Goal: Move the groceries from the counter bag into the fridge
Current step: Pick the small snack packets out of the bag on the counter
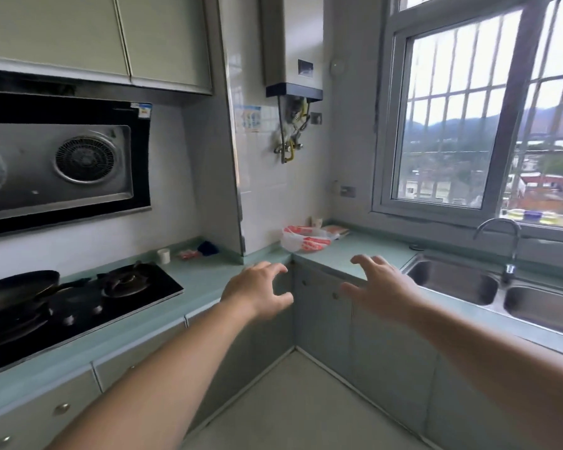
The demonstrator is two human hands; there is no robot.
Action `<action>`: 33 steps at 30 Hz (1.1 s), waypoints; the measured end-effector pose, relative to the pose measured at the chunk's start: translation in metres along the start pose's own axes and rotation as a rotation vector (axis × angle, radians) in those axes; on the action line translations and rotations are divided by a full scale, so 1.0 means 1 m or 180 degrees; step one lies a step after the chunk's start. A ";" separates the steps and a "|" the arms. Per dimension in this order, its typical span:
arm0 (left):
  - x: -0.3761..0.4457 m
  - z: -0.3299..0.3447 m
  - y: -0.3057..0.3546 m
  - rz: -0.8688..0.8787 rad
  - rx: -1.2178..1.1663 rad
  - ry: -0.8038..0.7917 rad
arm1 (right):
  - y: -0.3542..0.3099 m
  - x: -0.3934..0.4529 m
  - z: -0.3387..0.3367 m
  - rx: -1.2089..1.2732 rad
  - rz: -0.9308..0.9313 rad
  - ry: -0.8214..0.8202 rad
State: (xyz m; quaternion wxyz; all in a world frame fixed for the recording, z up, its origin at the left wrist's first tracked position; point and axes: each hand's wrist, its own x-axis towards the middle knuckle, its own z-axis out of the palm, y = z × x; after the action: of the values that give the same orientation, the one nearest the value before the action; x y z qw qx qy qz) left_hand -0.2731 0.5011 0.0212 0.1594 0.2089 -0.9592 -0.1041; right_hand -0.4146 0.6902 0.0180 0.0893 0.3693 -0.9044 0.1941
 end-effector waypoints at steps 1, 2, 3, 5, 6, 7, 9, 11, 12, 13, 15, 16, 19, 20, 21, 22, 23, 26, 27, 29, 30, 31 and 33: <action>0.004 0.004 0.009 -0.0035 -0.0124 -0.0002 | 0.010 0.001 -0.002 0.0007 0.0020 0.0010; 0.008 0.007 0.017 -0.0068 -0.0234 0.0022 | 0.020 0.002 -0.002 0.0047 0.0043 0.0014; 0.012 0.011 0.025 -0.0090 -0.0286 0.0060 | 0.030 0.003 -0.001 0.0098 0.0069 0.0008; 0.019 0.019 0.037 -0.0125 -0.0268 0.0143 | 0.051 0.006 0.002 0.0163 0.0123 -0.0022; 0.022 0.024 0.041 -0.0150 -0.0239 0.0156 | 0.061 0.008 0.003 0.0180 0.0148 -0.0033; 0.024 0.029 0.044 -0.0171 -0.0202 0.0142 | 0.069 0.010 0.004 0.0196 0.0169 -0.0037; 0.029 0.037 0.048 -0.0202 -0.0094 0.0052 | 0.080 0.015 0.006 0.0194 0.0177 -0.0088; 0.038 0.044 0.048 -0.0238 -0.0036 0.0002 | 0.086 0.023 0.011 0.0162 0.0139 -0.0134; 0.044 0.046 0.048 -0.0265 -0.0040 0.0001 | 0.088 0.028 0.013 0.0165 0.0120 -0.0152; 0.051 0.048 0.048 -0.0284 -0.0050 0.0002 | 0.089 0.034 0.016 0.0183 0.0104 -0.0164; 0.067 0.053 0.046 -0.0279 -0.0041 0.0006 | 0.091 0.050 0.022 0.0198 0.0055 -0.0178; 0.076 0.056 0.044 -0.0265 -0.0023 0.0000 | 0.092 0.060 0.025 0.0197 0.0029 -0.0189; 0.107 0.069 0.032 -0.0238 0.0026 -0.0027 | 0.093 0.095 0.039 0.0246 0.0012 -0.0230; 0.120 0.075 0.025 -0.0233 0.0032 -0.0047 | 0.093 0.108 0.044 0.0265 0.0022 -0.0238; 0.133 0.080 0.017 -0.0222 0.0039 -0.0063 | 0.093 0.123 0.049 0.0258 0.0033 -0.0247; 0.147 0.085 0.009 -0.0214 0.0037 -0.0074 | 0.093 0.138 0.055 0.0219 0.0046 -0.0251; 0.161 0.090 0.000 -0.0212 0.0020 -0.0073 | 0.092 0.153 0.061 0.0182 0.0066 -0.0255; 0.211 0.100 -0.028 -0.0237 -0.0099 0.0062 | 0.088 0.201 0.080 0.0342 0.0219 -0.0251; 0.227 0.104 -0.038 -0.0259 -0.0168 0.0116 | 0.087 0.215 0.088 0.0445 0.0290 -0.0266; 0.256 0.112 -0.055 -0.0285 -0.0298 0.0170 | 0.087 0.242 0.102 0.0557 0.0395 -0.0273; 0.269 0.116 -0.062 -0.0296 -0.0340 0.0164 | 0.088 0.254 0.109 0.0554 0.0424 -0.0278; 0.281 0.121 -0.069 -0.0310 -0.0362 0.0131 | 0.089 0.266 0.115 0.0527 0.0450 -0.0300; 0.302 0.129 -0.081 -0.0318 -0.0374 0.0055 | 0.091 0.290 0.126 0.0470 0.0491 -0.0336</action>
State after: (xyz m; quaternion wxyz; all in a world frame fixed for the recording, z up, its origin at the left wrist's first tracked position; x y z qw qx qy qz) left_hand -0.5488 0.3150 -0.0409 0.1743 0.2476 -0.9385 -0.1661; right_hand -0.6866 0.5135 -0.0336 -0.0011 0.3139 -0.9168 0.2468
